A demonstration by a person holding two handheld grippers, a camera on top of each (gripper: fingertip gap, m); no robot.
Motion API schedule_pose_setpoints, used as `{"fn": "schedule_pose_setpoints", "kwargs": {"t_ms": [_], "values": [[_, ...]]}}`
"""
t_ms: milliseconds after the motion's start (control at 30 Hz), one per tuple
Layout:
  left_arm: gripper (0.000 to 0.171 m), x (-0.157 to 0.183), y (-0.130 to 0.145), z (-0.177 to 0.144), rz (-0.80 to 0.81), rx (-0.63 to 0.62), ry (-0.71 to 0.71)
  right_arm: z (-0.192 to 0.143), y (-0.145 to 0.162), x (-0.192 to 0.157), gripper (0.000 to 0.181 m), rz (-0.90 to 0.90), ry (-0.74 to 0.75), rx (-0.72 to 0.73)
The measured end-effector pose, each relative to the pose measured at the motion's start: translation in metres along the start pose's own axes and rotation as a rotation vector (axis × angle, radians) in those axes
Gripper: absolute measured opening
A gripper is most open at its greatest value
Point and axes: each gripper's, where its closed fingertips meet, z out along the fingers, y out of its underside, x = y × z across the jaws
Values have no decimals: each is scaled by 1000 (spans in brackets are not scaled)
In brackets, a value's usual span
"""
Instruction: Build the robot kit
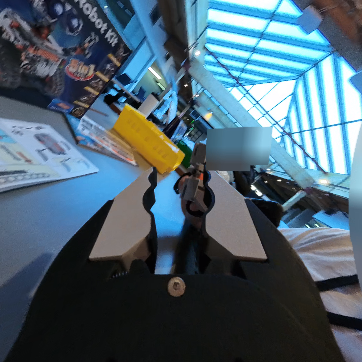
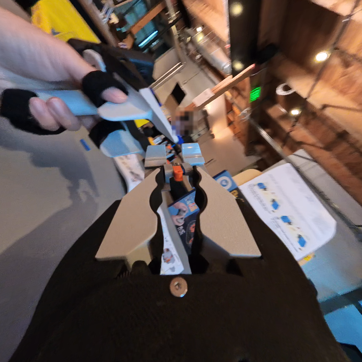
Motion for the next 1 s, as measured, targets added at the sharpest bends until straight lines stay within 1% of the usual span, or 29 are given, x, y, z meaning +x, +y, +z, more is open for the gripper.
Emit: {"fn": "schedule_pose_setpoints", "kwargs": {"t_ms": [100,167,200,300,400,533,567,733,1000], "values": [[46,17,0,0,5,-8,99,-8,-9,22,27,76,99,48],[45,31,7,3,10,-48,176,-9,-10,28,27,135,122,63],[44,35,11,5,21,-68,193,-10,-11,30,27,156,127,69],[42,37,20,10,101,-110,175,-9,-18,27,27,157,124,91],[33,49,24,9,168,-119,216,-9,-26,24,27,156,122,121],[22,58,24,7,242,-113,235,-11,-37,21,27,158,124,173],[17,60,24,6,250,-113,239,-11,-37,21,27,157,128,176],[15,59,23,5,278,-110,216,-9,-36,20,26,181,125,194],[13,59,16,1,269,-78,220,-9,-39,15,25,122,129,195]]}}
